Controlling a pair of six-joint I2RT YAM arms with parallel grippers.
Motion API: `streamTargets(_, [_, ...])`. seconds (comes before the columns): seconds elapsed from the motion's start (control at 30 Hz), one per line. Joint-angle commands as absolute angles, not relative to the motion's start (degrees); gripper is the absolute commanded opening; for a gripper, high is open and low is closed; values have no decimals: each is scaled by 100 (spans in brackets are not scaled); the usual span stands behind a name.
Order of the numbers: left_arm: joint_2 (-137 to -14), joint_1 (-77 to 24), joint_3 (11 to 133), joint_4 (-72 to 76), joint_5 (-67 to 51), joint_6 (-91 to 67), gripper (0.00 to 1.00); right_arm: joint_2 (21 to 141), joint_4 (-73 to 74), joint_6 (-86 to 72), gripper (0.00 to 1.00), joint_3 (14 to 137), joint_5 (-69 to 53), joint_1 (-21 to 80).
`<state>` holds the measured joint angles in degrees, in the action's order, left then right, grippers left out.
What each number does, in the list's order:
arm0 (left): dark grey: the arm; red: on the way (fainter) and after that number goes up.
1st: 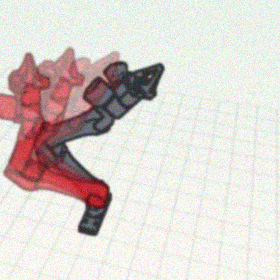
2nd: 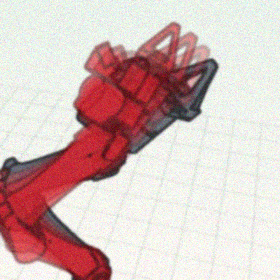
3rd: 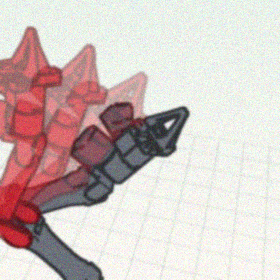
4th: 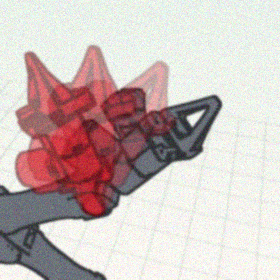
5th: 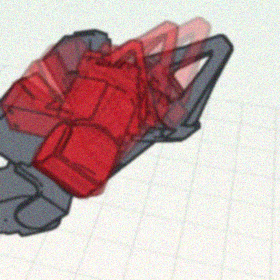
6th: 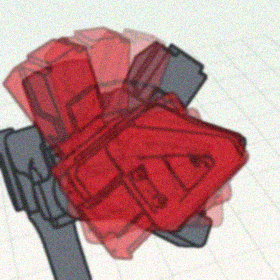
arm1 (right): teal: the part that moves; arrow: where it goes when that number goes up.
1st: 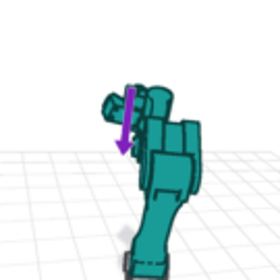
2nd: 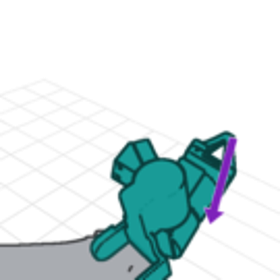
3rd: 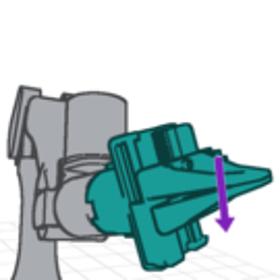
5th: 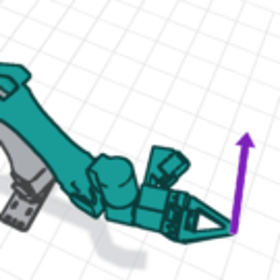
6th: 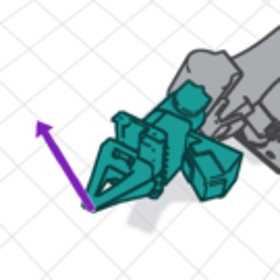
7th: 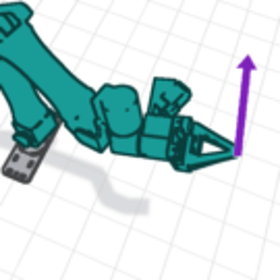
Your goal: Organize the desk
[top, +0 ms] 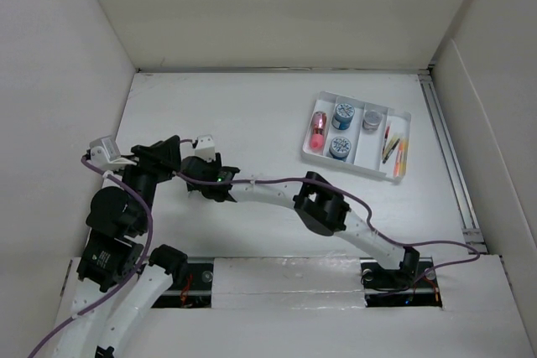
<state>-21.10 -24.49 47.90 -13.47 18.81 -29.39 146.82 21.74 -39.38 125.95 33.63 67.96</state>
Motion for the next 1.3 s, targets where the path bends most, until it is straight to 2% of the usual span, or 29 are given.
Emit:
streamTargets(0.0, [-2057, -2531, 4869, -1099, 1811, -2839, 45, 14853, 2495, -3929, 67, 12867, 3594, 6847])
streamTargets(0.13, [-2013, -2531, 4860, -1116, 1846, -2839, 46, 15029, 2926, -3929, 46, 12938, 4094, 6847])
streamTargets(0.27, [-1995, -2531, 4860, -1116, 1846, -2830, 46, 14881, 3207, -4094, 40, 12447, 4578, 6847])
streamTargets(0.33, [-1995, -2531, 4852, -1116, 1837, -2839, 46, 14653, 3208, -4271, 23, 11719, 4763, 6847])
streamTargets(0.37, [-1995, -2531, 4860, -1116, 1837, -2839, 46, 14347, 3156, -4472, 17, 11403, 4798, 6847])
streamTargets(0.4, [-2013, -2531, 4860, -1116, 1828, -2839, 46, 14152, 2859, -4561, 7, 10660, 4808, 6847])
streamTargets(0.47, [-2021, -2531, 4852, -1099, 1767, -2830, 46, 13739, 2515, -4867, 0, 9891, 4773, 6777])
streamTargets(0.57, [-2065, -2531, 4834, -1081, 1723, -2830, 46, 12434, 1744, -5237, 0, 8076, 4738, 6654])
streamTargets(0.6, [-2065, -2531, 4834, -1081, 1723, -2830, 46, 12088, 1523, -5273, 0, 8068, 4737, 6592])
streamTargets(0.67, [-2066, -2531, 4817, -1055, 1679, -2821, 46, 11368, 1057, -5274, 0, 6930, 4501, 6426])
streamTargets(0.73, [-2100, -2531, 4816, -1037, 1687, -2786, 46, 10256, 503, -5230, 0, 6244, 4133, 5996])
streamTargets(0.77, [-2144, -2531, 4799, -1028, 1653, -2777, 46, 9543, 118, -5160, 0, 5361, 3913, 5455])
streamTargets(0.8, [-2145, -2531, 4799, -1028, 1652, -2777, 46, 9536, 114, -5159, 0, 5353, 3911, 5449])
streamTargets(0.97, [-2197, -2531, 4764, -958, 1512, -2760, 47, 7228, -307, -4861, 0, 3862, 3288, 4081])
streamTargets(1.1, [-2188, -2531, 4737, -923, 1389, -2742, 47, 6373, -264, -4632, 0, 3481, 2507, 2342])
streamTargets(1.17, [-2250, -2531, 4746, -905, 1397, -2742, 47, 6389, -420, -4466, 0, 3454, 1638, 1177])
streamTargets(1.27, [-2294, -2531, 4737, -905, 1336, -2725, 47, 6792, -737, -4299, 0, 3594, 162, 40])
